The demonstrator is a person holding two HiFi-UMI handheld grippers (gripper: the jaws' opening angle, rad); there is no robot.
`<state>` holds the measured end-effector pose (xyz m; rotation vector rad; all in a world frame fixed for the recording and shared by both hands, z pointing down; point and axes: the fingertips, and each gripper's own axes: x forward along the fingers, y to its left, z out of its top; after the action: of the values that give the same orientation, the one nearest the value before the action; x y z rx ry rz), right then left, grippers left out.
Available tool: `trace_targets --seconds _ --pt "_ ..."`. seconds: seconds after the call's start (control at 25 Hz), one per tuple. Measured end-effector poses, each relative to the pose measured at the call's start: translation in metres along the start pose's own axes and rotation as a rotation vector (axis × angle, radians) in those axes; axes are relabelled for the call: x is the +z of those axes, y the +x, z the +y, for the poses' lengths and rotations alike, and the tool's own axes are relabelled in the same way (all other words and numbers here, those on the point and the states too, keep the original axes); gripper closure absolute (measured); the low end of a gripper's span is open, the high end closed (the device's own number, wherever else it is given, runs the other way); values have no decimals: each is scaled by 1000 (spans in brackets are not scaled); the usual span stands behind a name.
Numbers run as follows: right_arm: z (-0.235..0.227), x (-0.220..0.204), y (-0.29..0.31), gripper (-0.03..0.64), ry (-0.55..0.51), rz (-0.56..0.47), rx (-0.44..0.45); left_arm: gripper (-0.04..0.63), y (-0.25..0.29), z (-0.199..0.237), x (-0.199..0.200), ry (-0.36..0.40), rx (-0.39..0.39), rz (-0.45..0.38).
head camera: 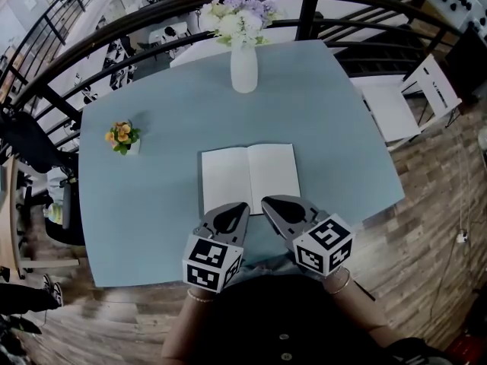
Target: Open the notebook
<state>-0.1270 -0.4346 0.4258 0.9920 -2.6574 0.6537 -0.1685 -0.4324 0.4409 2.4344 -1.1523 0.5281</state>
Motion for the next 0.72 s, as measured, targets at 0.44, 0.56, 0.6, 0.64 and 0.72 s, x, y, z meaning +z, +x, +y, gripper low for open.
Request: trace_targets --seconds 0.44,0.56,0.6,0.64,0.72 --pt "-4 -6 -2 609 15 8 -15 580 3 -4 -3 -39 -25 2" --pt "-3 -5 -2 609 20 6 -9 580 3 -4 -5 -44 -25 7" --pt "-2 -5 -2 609 22 6 -7 580 2 -5 -5 -46 -28 13" --pt "-2 -5 -1 609 23 6 -6 580 2 -6 -6 -48 -30 18" --pt "-1 -6 -1 609 20 8 -5 580 2 -6 -7 -49 -31 19"
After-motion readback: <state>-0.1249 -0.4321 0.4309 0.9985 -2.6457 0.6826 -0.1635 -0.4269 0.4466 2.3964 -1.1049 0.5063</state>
